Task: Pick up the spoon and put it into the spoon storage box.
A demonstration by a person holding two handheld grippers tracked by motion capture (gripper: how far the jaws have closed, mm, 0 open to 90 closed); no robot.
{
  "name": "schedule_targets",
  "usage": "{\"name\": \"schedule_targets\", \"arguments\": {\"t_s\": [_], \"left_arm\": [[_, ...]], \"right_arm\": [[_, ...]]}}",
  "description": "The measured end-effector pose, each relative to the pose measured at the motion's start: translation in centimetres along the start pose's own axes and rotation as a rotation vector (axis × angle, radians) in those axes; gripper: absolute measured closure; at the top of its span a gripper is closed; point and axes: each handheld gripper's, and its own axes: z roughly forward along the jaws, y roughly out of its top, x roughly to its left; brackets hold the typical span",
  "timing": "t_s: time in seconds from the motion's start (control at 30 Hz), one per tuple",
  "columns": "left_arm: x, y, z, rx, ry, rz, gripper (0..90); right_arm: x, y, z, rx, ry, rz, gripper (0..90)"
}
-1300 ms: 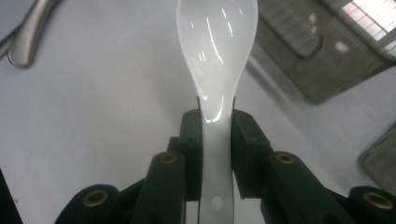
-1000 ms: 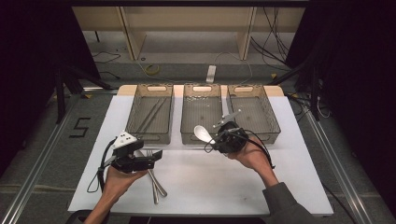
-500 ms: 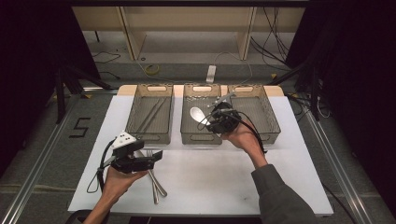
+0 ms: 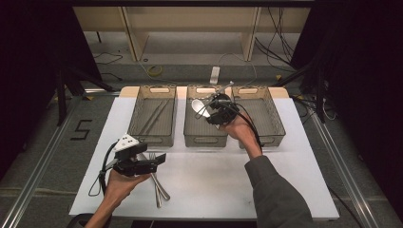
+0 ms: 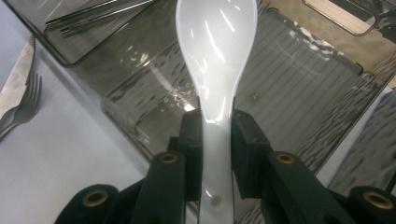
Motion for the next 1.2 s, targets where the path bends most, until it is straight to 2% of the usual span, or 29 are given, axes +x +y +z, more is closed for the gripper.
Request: {"name": "schedule_targets", "arguments": {"t_s": [0.43, 0.77, 0.93, 1.03, 1.1, 1.13, 1.2], "left_arm": [[-0.1, 0.0, 0.0, 0.004, -0.013, 0.006, 15.2], [-0.2, 0.0, 0.1, 0.005, -0.021, 0.009, 15.6], [-0.2, 0.0, 0.1, 0.013, -0.026, 0.014, 15.6], [-0.2, 0.0, 0.1, 0.013, -0.026, 0.014, 15.5], [-0.2, -0.1, 0.2, 0.013, -0.026, 0.012, 15.5], [-0.2, -0.1, 0.2, 0.014, -0.027, 0.011, 15.5], [-0.3, -0.1, 0.2, 0.017, -0.029, 0.012, 15.5]], "right_arm": [[-0.8, 0.5, 2.3, 0.045, -0.023, 0.061, 76.2], [-0.7, 0.5, 3.7, 0.077, -0.037, 0.080, 76.0], [-0.7, 0.3, 4.2, 0.086, -0.024, 0.099, 75.2], [-0.7, 0.3, 4.4, 0.098, -0.007, 0.113, 67.5], [-0.6, 0.4, 4.2, 0.082, 0.007, 0.114, 60.7], [-0.4, 0.5, 4.0, 0.075, -0.001, 0.114, 58.4], [-0.3, 0.4, 3.5, 0.052, 0.002, 0.107, 56.5]]}}
